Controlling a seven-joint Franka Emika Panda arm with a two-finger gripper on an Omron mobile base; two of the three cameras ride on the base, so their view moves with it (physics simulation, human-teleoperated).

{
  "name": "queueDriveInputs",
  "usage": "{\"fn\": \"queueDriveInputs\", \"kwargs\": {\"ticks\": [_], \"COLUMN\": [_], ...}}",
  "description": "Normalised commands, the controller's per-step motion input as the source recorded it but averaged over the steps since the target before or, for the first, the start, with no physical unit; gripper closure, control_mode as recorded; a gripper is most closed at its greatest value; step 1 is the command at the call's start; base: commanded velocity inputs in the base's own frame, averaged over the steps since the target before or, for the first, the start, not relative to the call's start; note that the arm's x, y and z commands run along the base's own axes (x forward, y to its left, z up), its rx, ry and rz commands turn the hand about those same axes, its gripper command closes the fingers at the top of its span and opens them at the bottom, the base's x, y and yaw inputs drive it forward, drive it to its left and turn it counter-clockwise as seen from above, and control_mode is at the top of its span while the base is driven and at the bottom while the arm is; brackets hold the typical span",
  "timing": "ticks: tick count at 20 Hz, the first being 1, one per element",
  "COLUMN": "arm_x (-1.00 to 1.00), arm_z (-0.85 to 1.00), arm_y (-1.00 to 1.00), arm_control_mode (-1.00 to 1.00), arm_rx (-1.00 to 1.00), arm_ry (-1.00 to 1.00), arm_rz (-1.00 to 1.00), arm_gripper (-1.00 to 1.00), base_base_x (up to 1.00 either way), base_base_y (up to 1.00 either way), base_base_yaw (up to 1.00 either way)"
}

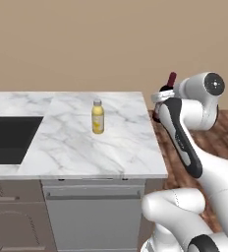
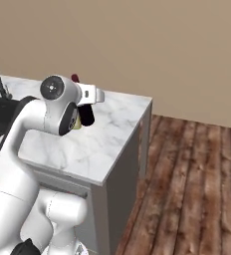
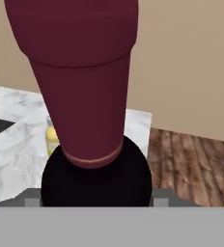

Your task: Move the drinks to the dining counter.

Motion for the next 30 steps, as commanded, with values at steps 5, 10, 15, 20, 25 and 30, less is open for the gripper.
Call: {"fn": "queueDriveInputs", "kwargs": {"ticks": [5, 10, 15, 20, 25, 30], "arm_x": [0.00, 0.00, 0.00, 0.00, 0.00, -0.03], "arm_z": [0.00, 0.00, 0.00, 0.00, -0.09, -0.34], "arm_y": [0.00, 0.00, 0.00, 0.00, 0.00, 0.00], "arm_control_mode": [1.00, 1.00, 1.00, 1.00, -1.00, -1.00], "arm_rx": [0.00, 0.00, 0.00, 0.00, 0.00, 0.00], "arm_ry": [0.00, 0.00, 0.00, 0.00, 0.04, 0.15], "arm_rz": [0.00, 0.00, 0.00, 0.00, 0.01, 0.00], "arm_gripper": [1.00, 1.00, 1.00, 1.00, 1.00, 1.00], "base_base_x": [0.52, 0.54, 0.30, 0.18, 0.01, 0.00], "base_base_y": [0.16, -0.03, 0.00, 0.00, 0.00, 0.00], "base_base_yaw": [0.06, 0.16, 0.17, 0.13, 0.03, 0.00]}}
